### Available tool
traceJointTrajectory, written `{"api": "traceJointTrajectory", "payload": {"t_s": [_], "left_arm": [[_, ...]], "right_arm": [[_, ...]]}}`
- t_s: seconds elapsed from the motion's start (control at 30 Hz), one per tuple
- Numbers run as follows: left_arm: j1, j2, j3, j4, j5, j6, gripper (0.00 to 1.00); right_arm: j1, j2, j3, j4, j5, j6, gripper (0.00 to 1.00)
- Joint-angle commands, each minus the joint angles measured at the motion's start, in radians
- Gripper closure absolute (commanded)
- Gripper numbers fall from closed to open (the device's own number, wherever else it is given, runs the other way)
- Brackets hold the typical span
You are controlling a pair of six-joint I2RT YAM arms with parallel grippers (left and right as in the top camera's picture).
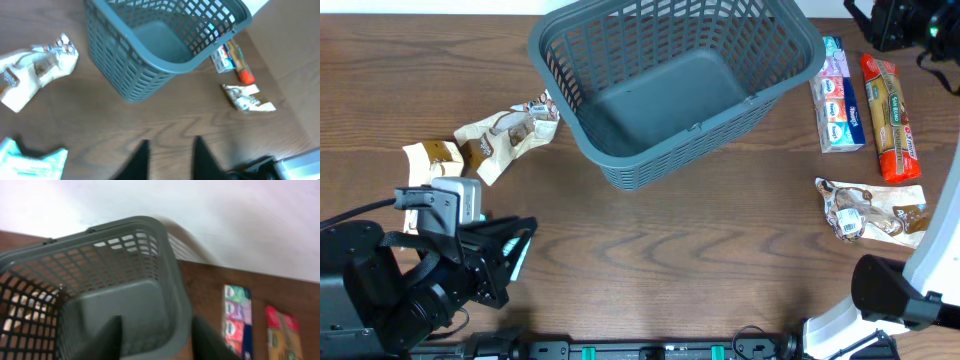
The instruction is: Pack container
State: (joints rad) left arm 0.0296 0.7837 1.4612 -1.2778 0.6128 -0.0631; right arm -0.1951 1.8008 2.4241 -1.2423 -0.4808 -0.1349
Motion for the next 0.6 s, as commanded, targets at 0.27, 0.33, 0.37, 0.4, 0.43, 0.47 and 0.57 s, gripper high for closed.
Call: {"api": "traceJointTrajectory", "payload": {"t_s": [0.27,0.33,0.37,0.4,0.43,0.47,0.57], "left_arm": [[-0.003,-0.001,0.008,-0.069,0.111,-0.096,0.94],[-0.003,-0.001,0.0,-0.068,0.114,-0.123,0.94],[-0.003,-0.001,-0.007,-0.068,0.121,-0.127,0.94],[-0.003,-0.001,-0.017,-0.068,0.136,-0.127,0.94],[-0.003,-0.001,-0.029,-0.065,0.152,-0.13,0.94],[-0.003,-0.001,-0.043,-0.062,0.168,-0.132,0.94],[-0.003,-0.001,-0.095,-0.043,0.225,-0.139,0.94]], "right_arm": [[0.007,0.01,0.002,0.072,-0.156,0.142,0.99],[0.015,0.012,0.002,0.072,-0.152,0.142,0.99],[0.019,0.012,0.002,0.07,-0.151,0.142,0.99],[0.021,0.014,0.002,0.069,-0.151,0.142,0.99],[0.024,0.018,0.002,0.068,-0.151,0.142,0.99],[0.025,0.02,0.002,0.068,-0.151,0.142,0.99],[0.034,0.036,0.002,0.068,-0.152,0.142,0.99]]}}
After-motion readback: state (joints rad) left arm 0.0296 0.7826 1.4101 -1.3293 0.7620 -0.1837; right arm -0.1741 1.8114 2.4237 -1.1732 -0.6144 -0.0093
